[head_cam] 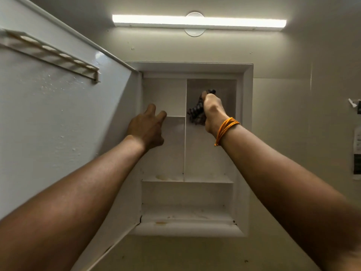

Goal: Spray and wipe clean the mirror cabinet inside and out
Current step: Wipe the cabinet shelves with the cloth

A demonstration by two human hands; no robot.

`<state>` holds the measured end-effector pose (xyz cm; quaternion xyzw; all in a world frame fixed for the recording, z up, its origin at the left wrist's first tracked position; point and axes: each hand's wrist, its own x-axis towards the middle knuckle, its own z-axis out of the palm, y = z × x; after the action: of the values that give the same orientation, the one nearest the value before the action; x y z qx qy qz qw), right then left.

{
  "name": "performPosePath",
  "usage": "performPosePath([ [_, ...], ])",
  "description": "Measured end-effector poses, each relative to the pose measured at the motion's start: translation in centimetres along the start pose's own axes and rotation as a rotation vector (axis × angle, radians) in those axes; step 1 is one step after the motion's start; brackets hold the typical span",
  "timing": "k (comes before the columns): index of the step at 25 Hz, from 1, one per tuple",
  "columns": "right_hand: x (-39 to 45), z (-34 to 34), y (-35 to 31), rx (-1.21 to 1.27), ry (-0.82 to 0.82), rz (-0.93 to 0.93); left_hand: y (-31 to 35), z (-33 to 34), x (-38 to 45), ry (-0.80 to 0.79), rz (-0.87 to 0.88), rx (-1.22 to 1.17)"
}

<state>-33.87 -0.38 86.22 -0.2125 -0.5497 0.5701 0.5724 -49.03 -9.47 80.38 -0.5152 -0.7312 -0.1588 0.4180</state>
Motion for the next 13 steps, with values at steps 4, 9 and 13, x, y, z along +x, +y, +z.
performPosePath([
  [4,0.7,2.4,-1.2,-0.124,-0.068,-0.067,-0.3,0.8,-0.1,0.055,-0.002,-0.034],
  [9,1.6,3.4,-0.2,-0.330,-0.172,-0.131,-0.9,1.7,-0.4,0.131,-0.015,-0.106],
  [13,1.7,2.5,2.9,-0.464,-0.206,-0.265,-0.9,1.8,-0.7,0.166,-0.026,-0.134],
])
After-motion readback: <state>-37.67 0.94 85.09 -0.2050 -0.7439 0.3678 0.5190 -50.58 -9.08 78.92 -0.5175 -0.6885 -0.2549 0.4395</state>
